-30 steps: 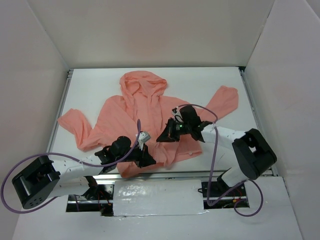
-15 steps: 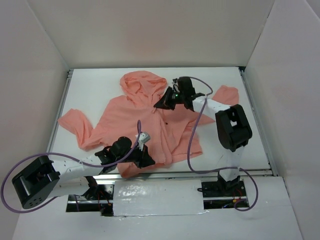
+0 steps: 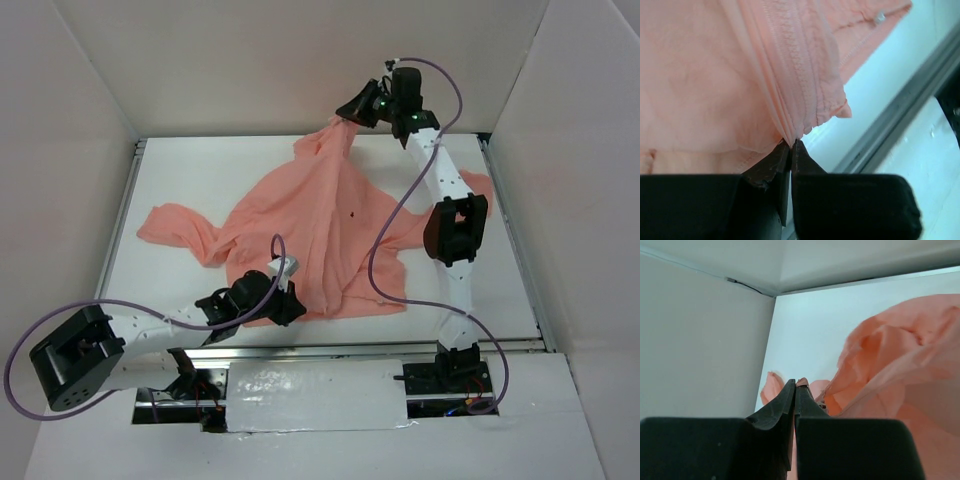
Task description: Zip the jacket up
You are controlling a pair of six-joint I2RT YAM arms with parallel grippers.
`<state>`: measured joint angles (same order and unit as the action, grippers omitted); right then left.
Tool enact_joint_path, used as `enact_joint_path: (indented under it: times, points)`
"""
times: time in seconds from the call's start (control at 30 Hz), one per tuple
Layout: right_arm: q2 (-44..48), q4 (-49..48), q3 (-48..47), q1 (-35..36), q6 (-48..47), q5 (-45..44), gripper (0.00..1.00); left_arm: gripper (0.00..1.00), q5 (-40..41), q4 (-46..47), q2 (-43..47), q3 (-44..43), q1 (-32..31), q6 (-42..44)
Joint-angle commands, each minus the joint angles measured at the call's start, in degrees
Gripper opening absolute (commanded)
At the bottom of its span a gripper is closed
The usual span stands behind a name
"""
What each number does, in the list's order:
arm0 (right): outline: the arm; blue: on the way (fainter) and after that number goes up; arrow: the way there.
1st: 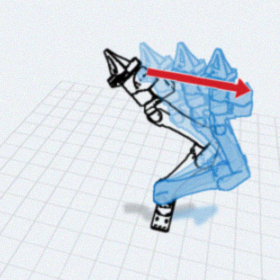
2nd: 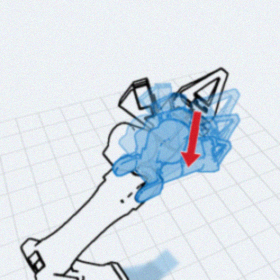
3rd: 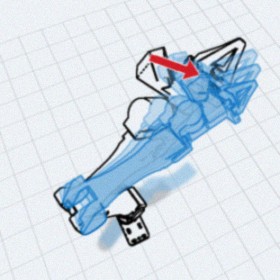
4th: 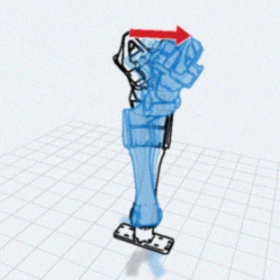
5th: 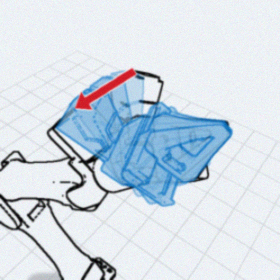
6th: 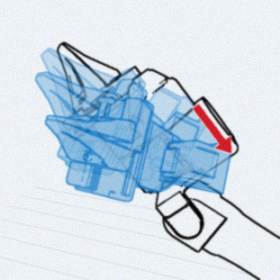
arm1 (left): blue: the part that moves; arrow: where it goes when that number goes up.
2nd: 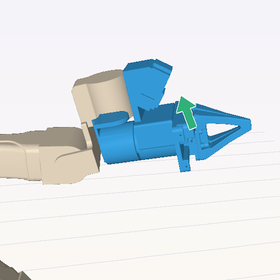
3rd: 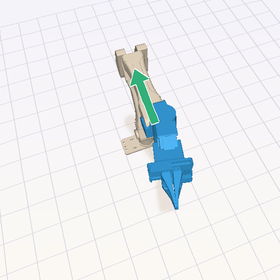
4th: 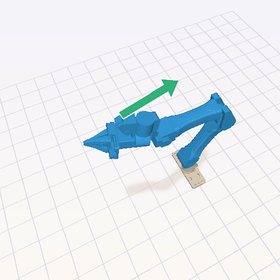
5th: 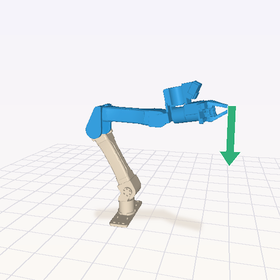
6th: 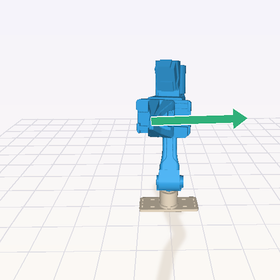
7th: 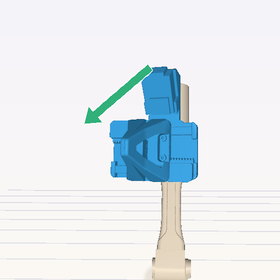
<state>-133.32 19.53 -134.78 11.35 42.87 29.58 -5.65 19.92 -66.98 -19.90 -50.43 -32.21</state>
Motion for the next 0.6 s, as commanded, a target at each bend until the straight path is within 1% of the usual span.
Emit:
enact_joint_path:
  times: [0.0, 0.07, 0.2, 0.27, 0.4, 0.47, 0.53, 0.57]
  points:
    - [3.23, -3.52, -2.25, -2.82, -1.91, -1.38, 0.00, 0.00, 4.06, -3.57, -3.68, -1.37, -0.98, -2.85]
    - [4.64, -5.11, -0.84, -3.53, -1.48, -0.58, 0.00, 0.00, 7.13, -3.49, -5.17, -1.11, -1.07, -4.09]
    - [5.52, -5.20, -1.71, -4.32, -2.00, 1.00, 0.00, 0.00, 9.51, -2.34, -6.31, -0.93, -1.24, -5.23]
    - [5.44, -5.46, -1.54, -4.41, -2.09, 2.84, 0.00, 0.00, 9.69, -3.48, -6.93, -1.98, -1.16, -4.80]
    - [3.86, -9.50, 1.88, -4.32, -1.56, 8.11, 0.00, 0.00, 11.09, -5.24, -6.76, -3.92, -1.33, -4.79]
    - [3.68, -11.17, 3.64, -4.24, -0.95, 8.56, 0.00, 0.00, 11.19, -6.55, -6.41, -4.44, -1.33, -4.62]
    - [3.24, -10.74, 2.86, -4.06, -1.47, 8.12, 0.00, 0.00, 11.71, -8.05, -5.88, -5.06, -1.25, -4.62]
    - [2.63, -9.26, 0.77, -3.97, -1.82, 7.69, 0.01, 0.00, 12.15, -10.06, -5.27, -5.58, -1.24, -4.97]
